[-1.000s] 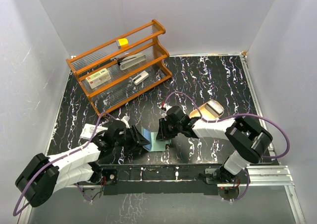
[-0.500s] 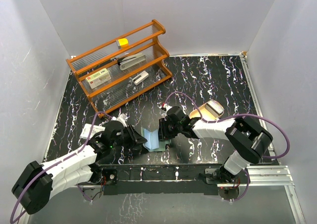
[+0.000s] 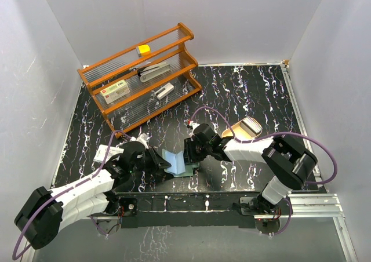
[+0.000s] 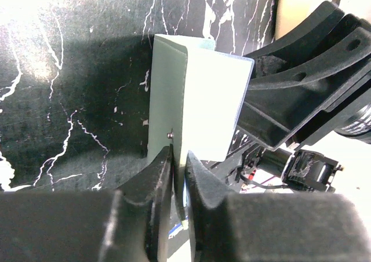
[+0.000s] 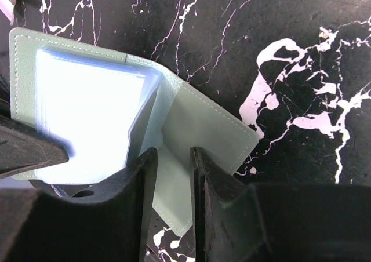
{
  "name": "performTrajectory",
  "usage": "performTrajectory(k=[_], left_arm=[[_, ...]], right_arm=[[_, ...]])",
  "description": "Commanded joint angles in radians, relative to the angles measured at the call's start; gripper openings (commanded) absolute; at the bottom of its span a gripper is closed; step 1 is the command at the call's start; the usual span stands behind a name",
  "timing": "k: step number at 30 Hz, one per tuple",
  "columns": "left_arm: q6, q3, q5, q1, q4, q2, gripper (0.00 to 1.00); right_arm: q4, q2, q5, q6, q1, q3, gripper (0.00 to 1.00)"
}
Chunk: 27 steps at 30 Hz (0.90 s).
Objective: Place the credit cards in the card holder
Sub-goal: Open the card holder at the center of the board.
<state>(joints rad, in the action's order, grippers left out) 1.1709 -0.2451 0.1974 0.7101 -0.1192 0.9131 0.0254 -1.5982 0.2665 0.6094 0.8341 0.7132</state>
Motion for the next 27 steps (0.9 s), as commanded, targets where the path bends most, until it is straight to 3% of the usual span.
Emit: performTrajectory(k=[1,5,8,10,11,13,15,17,19,20,27], left_arm=[[-0.003,0.01,0.01,-0.001,-0.094,0.001,0.05],[0.045,0.058,0.041,0.0,-0.227,0.024,0.01],[0.038,0.039,0.035,0.0,-0.189,0.035,0.19],[0.024,0.022,0.02,0.0,-0.142,0.034,0.21],[0.024,0.017,0.012,0.0,-0.128,0.033,0.19],[0.036,0.03,0.002,0.0,-0.149,0.026,0.05],[0.06,0.055,-0.001,0.0,-0.195,0.014,0.0],[0.078,0.07,-0.006,0.0,-0.197,-0.003,0.08],[0.08,0.073,-0.023,0.0,-0.162,-0.029,0.27],[0.078,0.073,-0.026,0.0,-0.143,-0.047,0.27],[0.05,0.069,-0.049,0.0,-0.063,-0.134,0.0]], right_arm=[[-0.027,-0.033,-0.061,-0.047,0.006,-0.004,0.29],[-0.036,-0.049,-0.066,-0.061,0.007,0.007,0.3],[-0.038,-0.047,-0.068,-0.063,0.007,0.009,0.3],[-0.043,-0.043,-0.08,-0.069,0.007,0.013,0.3],[-0.053,-0.042,-0.089,-0.075,0.007,0.018,0.3],[-0.079,-0.04,-0.104,-0.089,0.005,0.032,0.3],[-0.083,-0.033,-0.112,-0.097,0.005,0.033,0.3],[-0.079,-0.036,-0.112,-0.097,0.004,0.025,0.3],[-0.068,-0.049,-0.105,-0.091,0.003,0.017,0.3],[-0.058,-0.052,-0.1,-0.086,0.003,0.01,0.3],[-0.019,-0.063,-0.085,-0.062,0.003,-0.016,0.29]])
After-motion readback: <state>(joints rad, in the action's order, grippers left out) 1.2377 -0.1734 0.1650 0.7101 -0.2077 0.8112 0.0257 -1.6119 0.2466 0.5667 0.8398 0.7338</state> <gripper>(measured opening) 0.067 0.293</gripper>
